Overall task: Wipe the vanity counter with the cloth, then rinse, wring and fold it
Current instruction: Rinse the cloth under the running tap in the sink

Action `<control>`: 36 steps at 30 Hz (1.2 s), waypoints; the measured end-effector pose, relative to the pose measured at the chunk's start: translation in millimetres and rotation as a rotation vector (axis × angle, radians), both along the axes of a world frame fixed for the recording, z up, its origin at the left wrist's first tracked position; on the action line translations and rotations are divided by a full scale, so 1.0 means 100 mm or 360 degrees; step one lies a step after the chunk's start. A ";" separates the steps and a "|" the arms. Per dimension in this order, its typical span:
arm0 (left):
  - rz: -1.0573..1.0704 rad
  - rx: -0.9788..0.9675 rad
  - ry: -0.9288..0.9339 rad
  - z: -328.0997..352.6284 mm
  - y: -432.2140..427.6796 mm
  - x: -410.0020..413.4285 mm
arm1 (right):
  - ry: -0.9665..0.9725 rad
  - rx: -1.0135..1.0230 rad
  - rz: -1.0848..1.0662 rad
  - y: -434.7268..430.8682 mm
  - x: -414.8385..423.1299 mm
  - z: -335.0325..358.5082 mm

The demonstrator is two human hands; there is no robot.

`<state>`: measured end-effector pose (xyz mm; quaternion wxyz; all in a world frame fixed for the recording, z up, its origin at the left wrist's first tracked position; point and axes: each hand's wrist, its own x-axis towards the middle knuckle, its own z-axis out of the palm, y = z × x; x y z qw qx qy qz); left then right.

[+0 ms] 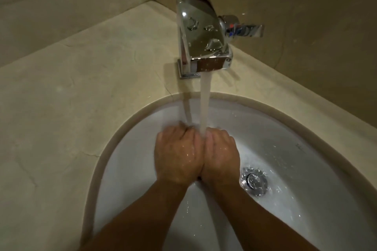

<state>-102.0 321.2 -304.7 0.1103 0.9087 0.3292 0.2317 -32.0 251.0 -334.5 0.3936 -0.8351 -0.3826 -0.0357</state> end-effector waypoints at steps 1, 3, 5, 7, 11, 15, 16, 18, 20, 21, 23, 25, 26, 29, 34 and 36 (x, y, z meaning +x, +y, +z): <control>0.0036 0.0009 0.0082 0.00 0.00 0.03 | 0.0090 0.0049 -0.0034 0.00 0.03 0.02; 0.0107 -0.0013 0.0193 -0.01 0.00 0.09 | 0.0277 0.0115 -0.0135 0.02 0.08 0.05; 0.0185 -0.0059 0.0261 0.03 -0.01 0.17 | 0.0326 0.0053 -0.0164 0.02 0.12 0.07; 0.0215 -0.0083 0.0363 0.07 -0.04 0.24 | 0.0276 -0.0009 -0.0141 0.02 0.17 0.12; 0.0246 -0.0252 0.0339 0.07 -0.04 0.30 | 0.0130 -0.0196 -0.0080 0.00 0.20 0.18; 0.0251 -0.0240 0.0213 0.11 -0.09 0.28 | 0.0158 -0.0443 0.0030 0.00 0.23 0.32; 0.0252 -0.0281 0.0174 0.13 -0.10 0.28 | 0.0184 -0.0480 0.0078 0.00 0.25 0.33; 0.0233 -0.0457 -0.0047 0.15 -0.08 0.26 | 0.0230 -0.0337 0.0123 -0.06 0.25 0.35; 0.0184 -0.0802 -0.0336 0.20 -0.04 0.22 | 0.0209 -0.0017 0.0087 -0.15 0.20 0.34; 0.0130 -0.0894 -0.0454 0.25 -0.03 0.20 | 0.0177 0.0096 0.0071 -0.19 0.16 0.34; 0.0042 -0.0899 -0.0643 0.39 -0.03 0.13 | 0.0136 0.0299 0.0100 -0.22 0.05 0.40; 0.0029 -0.0886 -0.0823 0.49 -0.04 0.08 | 0.0026 0.0490 0.0147 -0.17 -0.05 0.53; 0.0043 -0.0884 -0.0870 0.50 -0.04 0.07 | 0.0043 0.0568 0.0144 -0.14 -0.08 0.55; 0.0056 -0.0818 -0.0716 0.39 -0.02 0.03 | 0.0443 0.0531 -0.0056 -0.05 -0.12 0.50; -0.0144 -0.0281 -0.0096 -0.01 0.03 -0.07 | 0.0522 0.0129 -0.0137 -0.04 -0.15 0.19; -0.0167 -0.0241 -0.0148 -0.07 0.04 -0.10 | 0.0272 0.0104 -0.0042 -0.04 -0.15 0.15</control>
